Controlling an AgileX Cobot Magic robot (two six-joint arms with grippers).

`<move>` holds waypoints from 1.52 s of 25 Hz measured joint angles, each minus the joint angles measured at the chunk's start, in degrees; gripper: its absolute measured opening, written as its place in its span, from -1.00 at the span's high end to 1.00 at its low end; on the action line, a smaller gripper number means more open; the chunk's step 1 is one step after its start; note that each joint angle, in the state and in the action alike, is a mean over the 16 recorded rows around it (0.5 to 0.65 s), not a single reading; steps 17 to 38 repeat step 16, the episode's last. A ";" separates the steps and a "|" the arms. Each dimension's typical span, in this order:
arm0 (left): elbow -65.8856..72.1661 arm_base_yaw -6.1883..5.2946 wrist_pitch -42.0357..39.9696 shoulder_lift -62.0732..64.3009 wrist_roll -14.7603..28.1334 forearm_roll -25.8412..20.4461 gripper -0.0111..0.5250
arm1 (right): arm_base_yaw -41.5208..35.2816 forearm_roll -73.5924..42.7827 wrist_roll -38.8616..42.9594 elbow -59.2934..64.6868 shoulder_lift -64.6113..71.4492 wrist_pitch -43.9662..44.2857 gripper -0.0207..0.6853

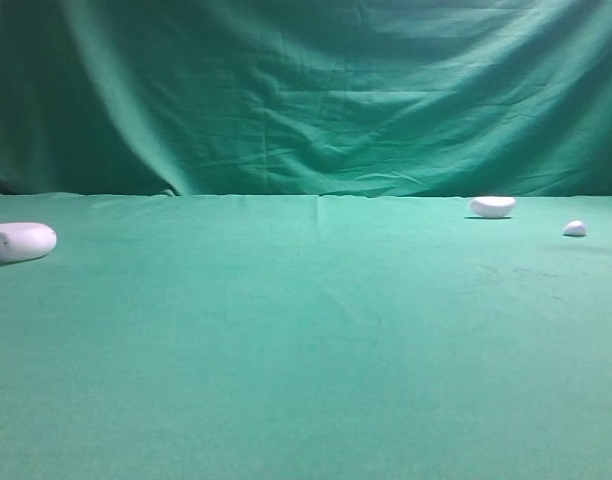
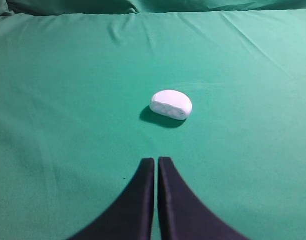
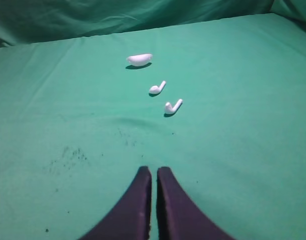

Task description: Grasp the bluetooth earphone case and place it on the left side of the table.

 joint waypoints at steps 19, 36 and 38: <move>0.00 0.00 0.00 0.00 0.00 0.00 0.96 | 0.00 0.12 -0.31 0.06 0.00 -0.11 0.94; 0.00 0.00 0.00 0.00 0.00 0.00 0.96 | 0.00 0.12 -0.31 0.06 0.00 -0.11 0.94; 0.00 0.00 0.00 0.00 0.00 0.00 0.96 | 0.00 0.12 -0.31 0.06 0.00 -0.11 0.94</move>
